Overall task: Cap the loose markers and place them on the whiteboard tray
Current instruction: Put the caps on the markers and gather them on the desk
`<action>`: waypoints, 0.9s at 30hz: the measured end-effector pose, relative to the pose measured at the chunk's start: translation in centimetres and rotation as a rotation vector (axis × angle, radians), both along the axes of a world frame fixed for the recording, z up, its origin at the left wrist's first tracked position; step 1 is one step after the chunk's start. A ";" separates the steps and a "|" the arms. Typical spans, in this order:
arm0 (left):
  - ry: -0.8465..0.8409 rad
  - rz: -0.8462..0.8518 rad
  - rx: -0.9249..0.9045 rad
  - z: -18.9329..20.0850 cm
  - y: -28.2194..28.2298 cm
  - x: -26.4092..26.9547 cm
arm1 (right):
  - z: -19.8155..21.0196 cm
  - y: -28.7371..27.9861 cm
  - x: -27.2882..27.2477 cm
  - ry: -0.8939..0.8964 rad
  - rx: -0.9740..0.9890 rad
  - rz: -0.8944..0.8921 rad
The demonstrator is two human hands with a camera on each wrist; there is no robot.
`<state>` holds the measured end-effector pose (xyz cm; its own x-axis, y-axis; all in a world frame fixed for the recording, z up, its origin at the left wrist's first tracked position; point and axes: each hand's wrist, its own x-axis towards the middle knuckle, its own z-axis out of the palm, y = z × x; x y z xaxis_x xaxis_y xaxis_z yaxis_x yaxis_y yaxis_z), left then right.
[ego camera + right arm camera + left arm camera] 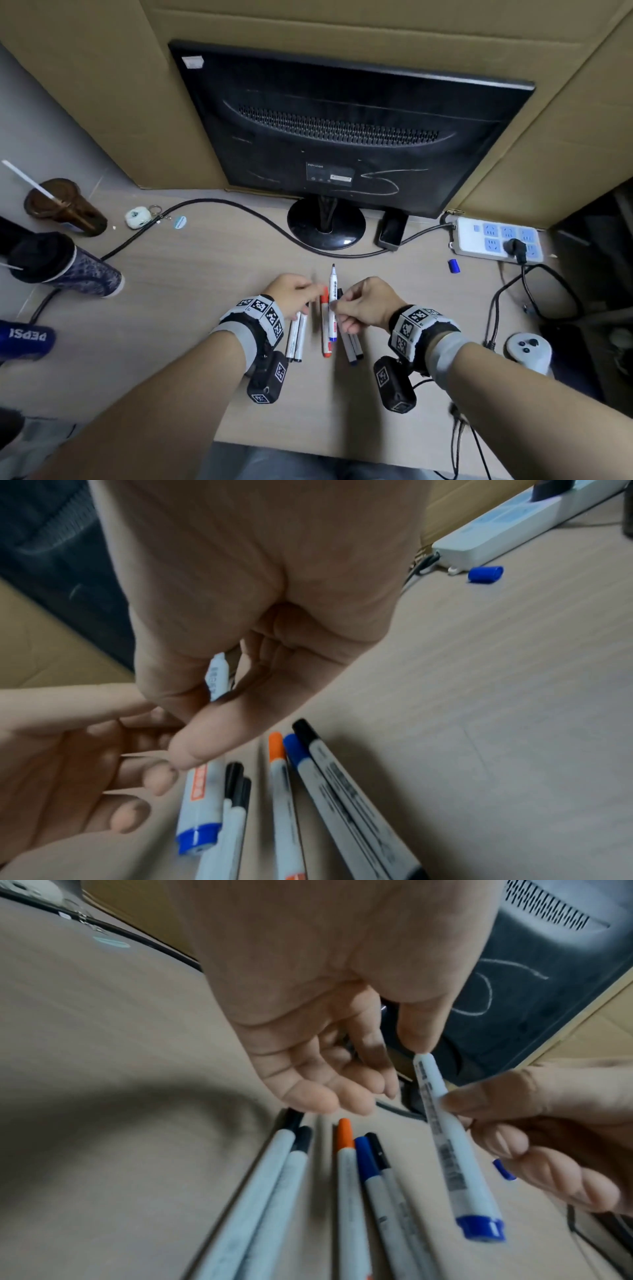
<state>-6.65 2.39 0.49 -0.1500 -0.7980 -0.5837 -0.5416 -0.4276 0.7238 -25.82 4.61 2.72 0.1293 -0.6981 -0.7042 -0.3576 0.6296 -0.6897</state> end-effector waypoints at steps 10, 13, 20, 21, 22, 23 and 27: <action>0.107 -0.038 -0.039 1.2 -2.2 -4.8 | 0.3 -1.3 -4.3 0.045 -0.125 -0.051; 0.069 -0.024 -0.021 0.7 -2.7 -5.7 | -1.7 -2.1 -7.1 0.436 -0.309 -0.086; 0.055 -0.092 0.069 -1.2 -3.5 -6.8 | -4.3 -4.7 -13.9 0.834 -0.175 -0.092; 0.051 -0.101 0.073 -1.3 -3.6 -6.9 | -4.4 -4.9 -14.4 0.850 -0.150 -0.096; 0.047 -0.108 0.073 -1.3 -3.6 -7.1 | -4.7 -5.1 -14.9 0.851 -0.130 -0.115; 0.050 -0.111 0.070 -1.4 -3.7 -7.2 | -4.8 -5.2 -15.2 0.843 -0.109 -0.135; 0.064 -0.104 0.065 -1.5 -4.1 -8.1 | -5.4 -5.1 -16.2 0.832 -0.060 -0.175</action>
